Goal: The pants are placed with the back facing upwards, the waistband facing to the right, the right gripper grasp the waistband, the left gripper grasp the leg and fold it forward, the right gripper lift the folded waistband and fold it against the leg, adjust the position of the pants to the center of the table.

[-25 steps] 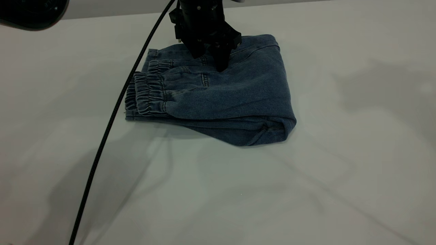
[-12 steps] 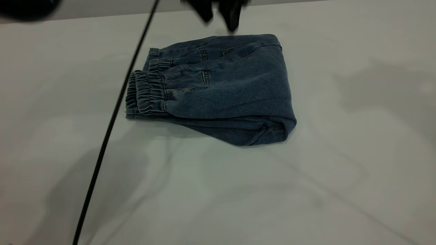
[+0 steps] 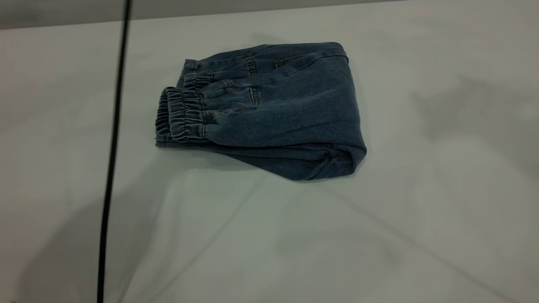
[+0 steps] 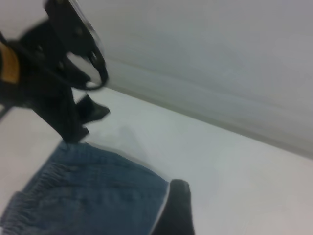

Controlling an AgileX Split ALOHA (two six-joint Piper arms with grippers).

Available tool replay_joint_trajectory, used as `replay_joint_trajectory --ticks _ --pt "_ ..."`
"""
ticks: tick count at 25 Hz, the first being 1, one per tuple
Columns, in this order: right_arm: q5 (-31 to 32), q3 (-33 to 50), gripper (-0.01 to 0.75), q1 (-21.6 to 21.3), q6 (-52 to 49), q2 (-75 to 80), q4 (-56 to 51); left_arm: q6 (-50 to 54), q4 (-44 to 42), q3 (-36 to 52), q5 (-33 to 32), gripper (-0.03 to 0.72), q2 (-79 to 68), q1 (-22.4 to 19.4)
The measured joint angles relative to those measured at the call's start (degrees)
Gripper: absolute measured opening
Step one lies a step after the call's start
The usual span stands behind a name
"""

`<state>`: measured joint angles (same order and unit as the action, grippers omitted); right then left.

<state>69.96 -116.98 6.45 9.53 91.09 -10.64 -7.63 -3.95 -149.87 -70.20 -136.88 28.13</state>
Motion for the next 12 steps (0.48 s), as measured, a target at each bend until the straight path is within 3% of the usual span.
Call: replay_joint_trajectory --ticks 12 --pt "0.1 1.0 0.583 0.0 -0.3 -10.3 -3.2 2.6 -9.9 22.0 0.2 0.519 27.8 0.0"
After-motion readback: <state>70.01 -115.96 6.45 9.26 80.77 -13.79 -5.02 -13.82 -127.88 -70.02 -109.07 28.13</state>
